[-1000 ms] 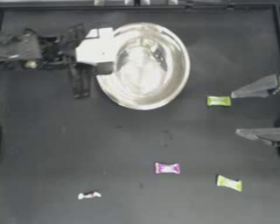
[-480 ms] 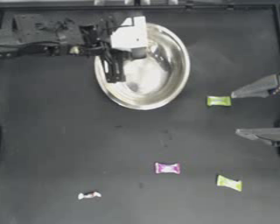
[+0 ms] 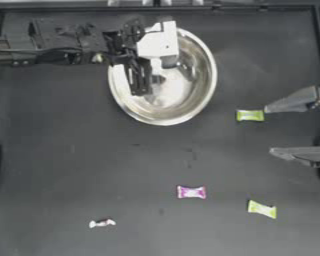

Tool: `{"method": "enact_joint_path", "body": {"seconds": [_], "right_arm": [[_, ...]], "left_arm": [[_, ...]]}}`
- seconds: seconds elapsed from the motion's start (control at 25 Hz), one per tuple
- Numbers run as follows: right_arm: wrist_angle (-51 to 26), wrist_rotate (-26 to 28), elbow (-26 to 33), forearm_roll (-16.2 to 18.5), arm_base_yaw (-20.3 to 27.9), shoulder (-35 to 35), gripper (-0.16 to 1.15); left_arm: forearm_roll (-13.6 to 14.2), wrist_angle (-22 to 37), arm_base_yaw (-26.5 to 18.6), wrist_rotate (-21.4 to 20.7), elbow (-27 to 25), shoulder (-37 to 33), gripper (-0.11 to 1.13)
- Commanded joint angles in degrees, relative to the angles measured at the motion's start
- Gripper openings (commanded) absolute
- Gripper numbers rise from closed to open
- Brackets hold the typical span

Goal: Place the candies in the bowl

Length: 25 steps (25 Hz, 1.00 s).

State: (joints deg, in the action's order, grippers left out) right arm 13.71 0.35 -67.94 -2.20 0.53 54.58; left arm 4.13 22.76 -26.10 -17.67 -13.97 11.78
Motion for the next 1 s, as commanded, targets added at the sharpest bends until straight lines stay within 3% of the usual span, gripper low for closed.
{"method": "enact_joint_path", "body": {"seconds": [0.04, 0.44, 0.8, 1.0], "right_arm": [[0.2, 0.1, 0.2, -0.2, 0.0, 0.8, 0.99], [-0.7, 0.1, -0.1, -0.4, 0.0, 1.8, 0.99], [-0.7, 0.1, 0.0, -0.4, 0.0, 1.8, 0.99], [-0.7, 0.1, 0.3, -0.4, 0.0, 1.8, 0.99]], "left_arm": [[-0.2, -0.4, -0.2, -0.1, 1.4, -2.5, 0.96], [-1.9, 0.9, 2.9, -0.2, -3.4, -15.1, 0.93], [-9.7, 0.6, 10.5, 0.0, -13.5, -35.9, 0.93], [-13.7, -3.3, 14.9, 0.5, -20.4, -46.2, 0.93]]}}
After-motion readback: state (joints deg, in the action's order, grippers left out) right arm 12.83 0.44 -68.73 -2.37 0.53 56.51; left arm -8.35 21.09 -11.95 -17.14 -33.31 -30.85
